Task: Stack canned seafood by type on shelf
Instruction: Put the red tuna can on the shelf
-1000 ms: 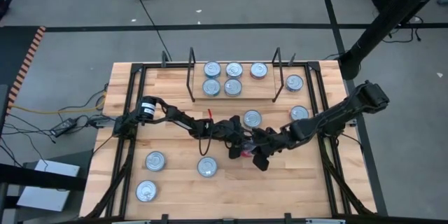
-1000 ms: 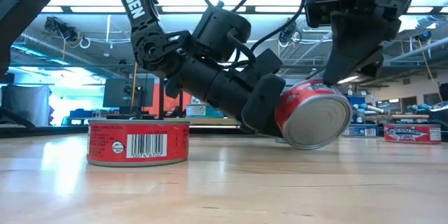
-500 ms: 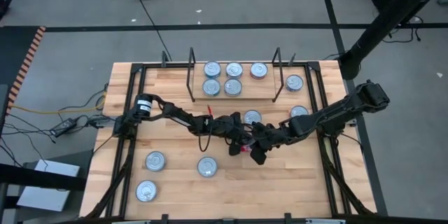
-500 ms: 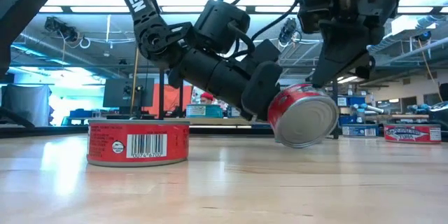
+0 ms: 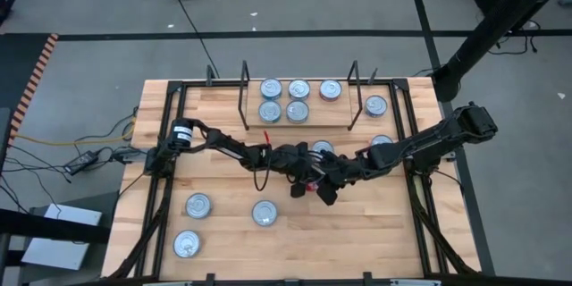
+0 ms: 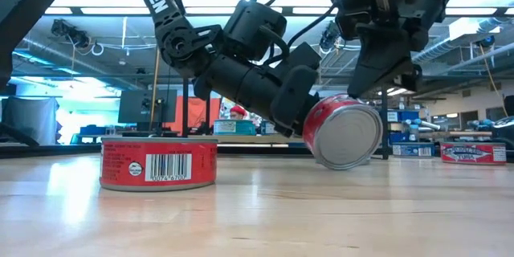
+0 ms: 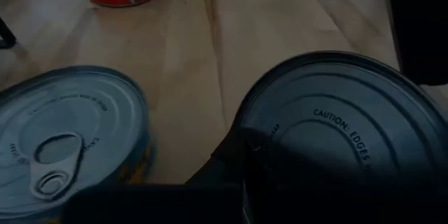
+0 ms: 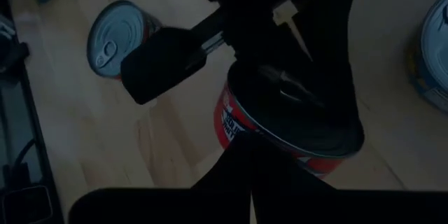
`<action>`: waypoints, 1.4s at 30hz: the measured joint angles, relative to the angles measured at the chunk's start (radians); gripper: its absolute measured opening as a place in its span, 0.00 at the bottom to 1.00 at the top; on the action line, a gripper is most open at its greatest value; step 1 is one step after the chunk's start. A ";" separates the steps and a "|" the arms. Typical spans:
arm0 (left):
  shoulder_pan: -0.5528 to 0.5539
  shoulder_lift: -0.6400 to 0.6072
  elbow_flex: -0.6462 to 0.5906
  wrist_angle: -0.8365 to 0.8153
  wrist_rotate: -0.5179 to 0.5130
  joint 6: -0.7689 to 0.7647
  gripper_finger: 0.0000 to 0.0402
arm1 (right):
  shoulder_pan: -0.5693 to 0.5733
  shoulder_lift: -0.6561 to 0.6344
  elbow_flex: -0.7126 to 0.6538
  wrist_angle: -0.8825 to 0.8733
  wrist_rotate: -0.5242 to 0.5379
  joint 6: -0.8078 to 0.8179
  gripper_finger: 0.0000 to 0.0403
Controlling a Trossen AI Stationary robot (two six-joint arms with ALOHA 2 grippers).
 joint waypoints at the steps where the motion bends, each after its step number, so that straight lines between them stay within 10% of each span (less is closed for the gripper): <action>1: 0.000 0.000 0.000 -0.001 0.006 -0.001 0.01 | -0.002 0.000 0.000 0.008 0.001 0.000 0.01; 24: 0.046 -0.005 0.000 -0.042 0.037 -0.075 0.01 | -0.043 -0.023 -0.002 0.023 0.020 -0.103 0.13; 42: 0.004 -0.274 0.000 -0.423 -0.078 -0.117 0.01 | -0.139 -0.103 0.000 0.005 -0.144 -0.620 0.36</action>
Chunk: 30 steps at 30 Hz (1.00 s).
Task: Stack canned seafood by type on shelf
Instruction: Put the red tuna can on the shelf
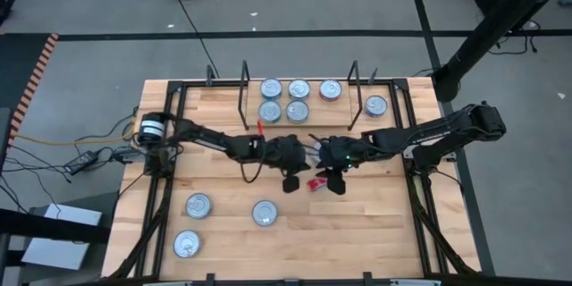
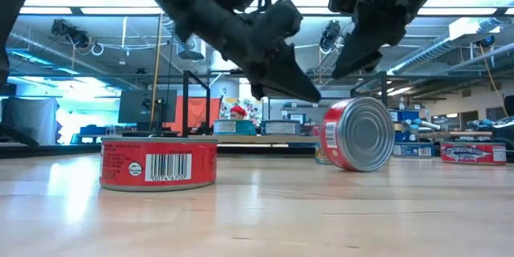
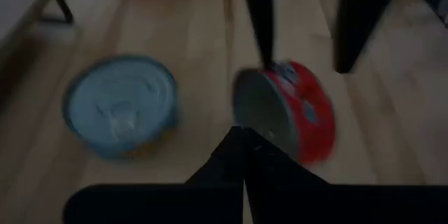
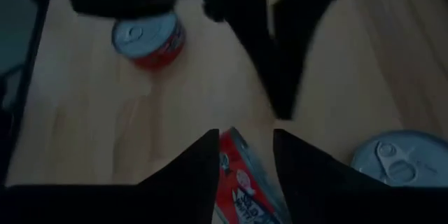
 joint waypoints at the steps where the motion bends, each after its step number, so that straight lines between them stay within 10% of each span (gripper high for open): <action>1: -0.012 -0.011 0.000 -0.026 -0.020 -0.028 0.01 | -0.004 0.003 0.000 0.001 -0.001 -0.036 0.36; 13: -0.111 -0.030 -0.001 -0.209 -0.187 -0.188 0.01 | -0.037 -0.009 0.000 0.049 -0.002 -0.142 0.37; 30: -0.089 -0.030 -0.096 -0.017 0.063 0.065 0.00 | 0.178 -0.045 0.006 -0.167 0.087 0.103 0.46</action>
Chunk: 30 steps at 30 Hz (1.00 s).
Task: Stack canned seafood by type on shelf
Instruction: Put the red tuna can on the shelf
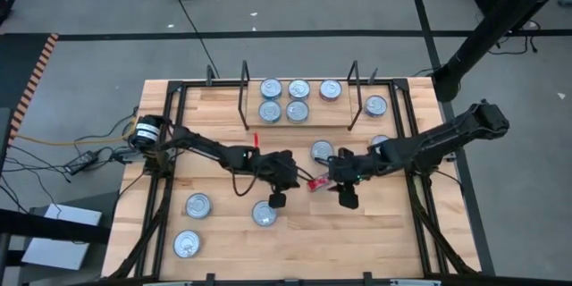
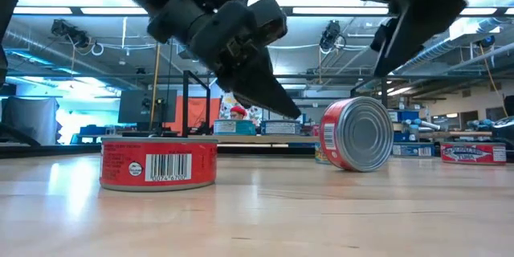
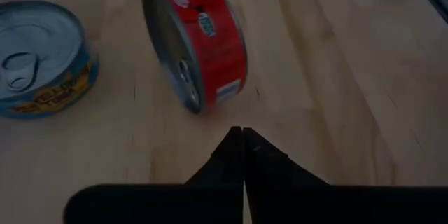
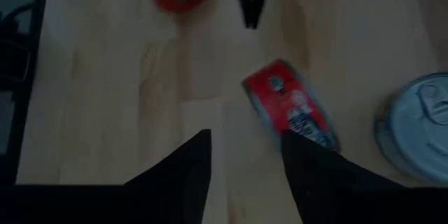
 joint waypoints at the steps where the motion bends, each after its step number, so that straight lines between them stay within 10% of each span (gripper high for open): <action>1: -0.001 0.000 -0.025 0.040 -0.001 -0.015 0.00 | 0.008 0.001 0.010 -0.020 0.003 -0.001 0.47; 14: -0.046 0.001 -0.109 0.284 -0.178 -0.181 0.00 | -0.053 0.061 0.208 -0.283 0.016 -0.251 0.63; 30: -0.061 0.001 -0.105 0.271 -0.309 -0.208 0.00 | -0.090 0.240 0.221 -0.191 -0.037 -0.502 0.66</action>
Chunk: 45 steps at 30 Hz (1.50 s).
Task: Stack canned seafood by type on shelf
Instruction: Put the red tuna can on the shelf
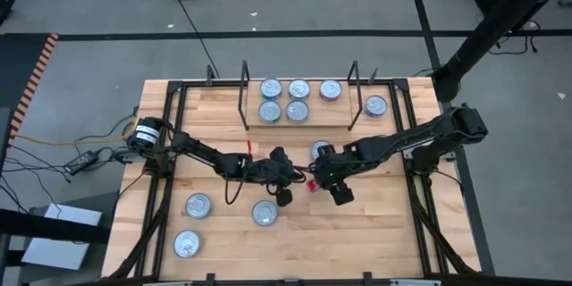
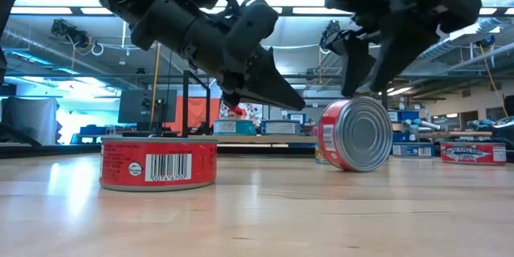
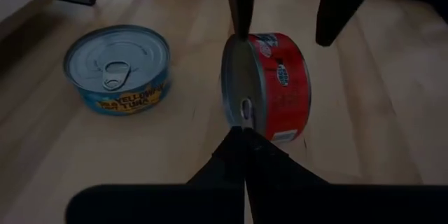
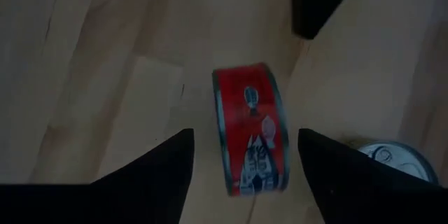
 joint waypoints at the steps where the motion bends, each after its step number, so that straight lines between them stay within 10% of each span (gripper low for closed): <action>1: -0.002 0.000 0.000 0.000 0.005 -0.004 0.00 | -0.002 -0.001 0.000 0.010 0.000 0.009 0.66; 29: -0.007 -0.096 0.002 -0.112 0.116 -0.002 0.00 | 0.013 -0.010 -0.028 0.100 0.024 0.100 0.36; 45: 0.044 -0.111 0.001 0.145 0.228 0.030 0.00 | -0.062 -0.078 0.084 -0.070 0.655 -0.091 0.36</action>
